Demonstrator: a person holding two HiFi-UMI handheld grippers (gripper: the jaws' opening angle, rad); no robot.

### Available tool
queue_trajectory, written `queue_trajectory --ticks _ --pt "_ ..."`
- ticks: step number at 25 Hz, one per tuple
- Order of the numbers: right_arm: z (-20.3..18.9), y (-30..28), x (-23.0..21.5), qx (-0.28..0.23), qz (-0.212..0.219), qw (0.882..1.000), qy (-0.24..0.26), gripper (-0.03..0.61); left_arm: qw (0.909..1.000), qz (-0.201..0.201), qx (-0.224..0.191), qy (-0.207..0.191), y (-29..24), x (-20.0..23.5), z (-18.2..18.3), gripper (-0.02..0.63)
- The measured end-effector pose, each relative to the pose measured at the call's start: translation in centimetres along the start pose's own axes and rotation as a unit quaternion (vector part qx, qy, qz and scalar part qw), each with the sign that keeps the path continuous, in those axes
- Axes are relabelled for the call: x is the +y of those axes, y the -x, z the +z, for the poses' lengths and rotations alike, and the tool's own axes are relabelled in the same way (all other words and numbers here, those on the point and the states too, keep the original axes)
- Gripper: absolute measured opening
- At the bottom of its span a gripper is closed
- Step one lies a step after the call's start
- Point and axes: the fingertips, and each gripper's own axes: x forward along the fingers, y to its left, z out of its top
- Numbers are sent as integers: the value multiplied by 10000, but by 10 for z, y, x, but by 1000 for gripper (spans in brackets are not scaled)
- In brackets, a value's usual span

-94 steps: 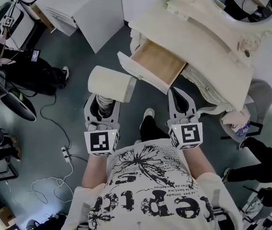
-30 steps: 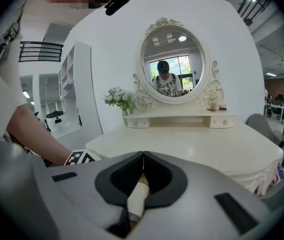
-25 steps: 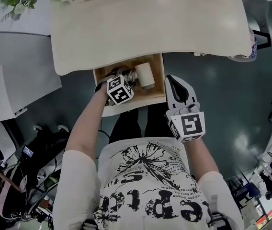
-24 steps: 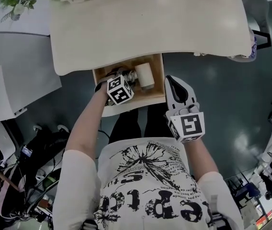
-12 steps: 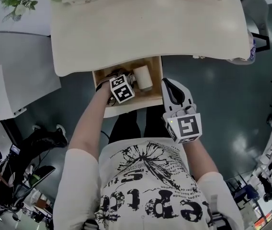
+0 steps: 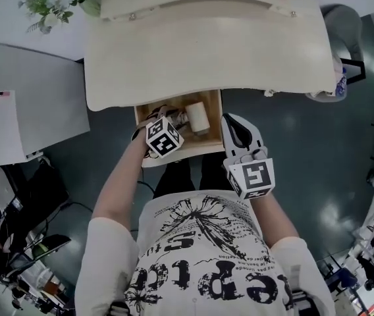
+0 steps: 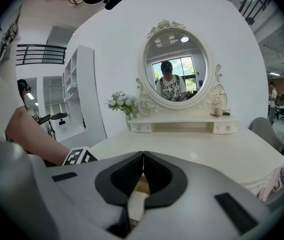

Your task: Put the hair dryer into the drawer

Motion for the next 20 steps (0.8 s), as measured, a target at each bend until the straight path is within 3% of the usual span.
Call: queue_trajectory --ticks 5,10,14,20 --pt "22 10 10 -165 107 9997 111 17 9951 698 -681 153 53 5 32 77" --pt "43 16 20 -326 235 9987 305 17 9786 1336 -1520 381 113 11 69 28" --pt "59 23 24 -486 309 9973 452 17 9532 1923 -2283 481 169 13 101 21" --pt "91 27 28 -825 388 9933 703 17 9006 2713 -3265 938 256 23 126 21"
